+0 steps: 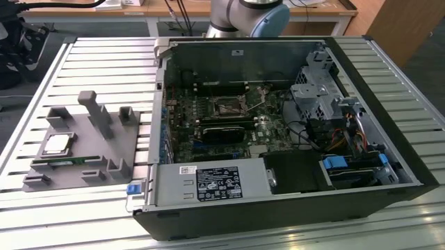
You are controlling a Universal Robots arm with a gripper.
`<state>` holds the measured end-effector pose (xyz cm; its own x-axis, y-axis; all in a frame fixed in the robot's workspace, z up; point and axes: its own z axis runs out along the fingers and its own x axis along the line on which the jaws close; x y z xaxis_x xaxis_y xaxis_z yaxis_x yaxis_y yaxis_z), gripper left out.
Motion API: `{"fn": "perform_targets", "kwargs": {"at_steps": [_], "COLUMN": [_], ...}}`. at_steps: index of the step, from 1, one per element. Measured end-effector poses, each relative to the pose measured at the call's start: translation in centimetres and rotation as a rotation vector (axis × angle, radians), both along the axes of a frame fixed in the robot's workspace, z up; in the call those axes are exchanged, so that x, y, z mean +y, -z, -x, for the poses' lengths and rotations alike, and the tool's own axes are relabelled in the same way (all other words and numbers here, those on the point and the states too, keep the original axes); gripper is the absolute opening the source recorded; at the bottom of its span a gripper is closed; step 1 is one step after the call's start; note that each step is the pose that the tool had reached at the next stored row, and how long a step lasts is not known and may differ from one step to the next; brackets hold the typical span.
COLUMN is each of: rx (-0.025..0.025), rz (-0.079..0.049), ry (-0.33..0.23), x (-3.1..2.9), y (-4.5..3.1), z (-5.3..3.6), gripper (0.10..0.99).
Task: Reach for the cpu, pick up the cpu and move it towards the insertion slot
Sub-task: 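Pick up the cpu and move it towards the insertion slot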
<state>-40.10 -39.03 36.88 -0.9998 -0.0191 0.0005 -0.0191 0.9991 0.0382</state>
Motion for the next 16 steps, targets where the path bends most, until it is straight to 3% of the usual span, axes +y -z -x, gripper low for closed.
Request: {"fn": "perform_targets", "kwargs": {"at_steps": [8, 16], "rx": [0.0, -0.0001], "rz": [0.0, 0.0], "ry": [0.0, 0.0], "x": [0.0, 0.0], "y": [0.13, 0.5], "z": [1.44, 2.27], "gripper": [0.106, 0.106]}}
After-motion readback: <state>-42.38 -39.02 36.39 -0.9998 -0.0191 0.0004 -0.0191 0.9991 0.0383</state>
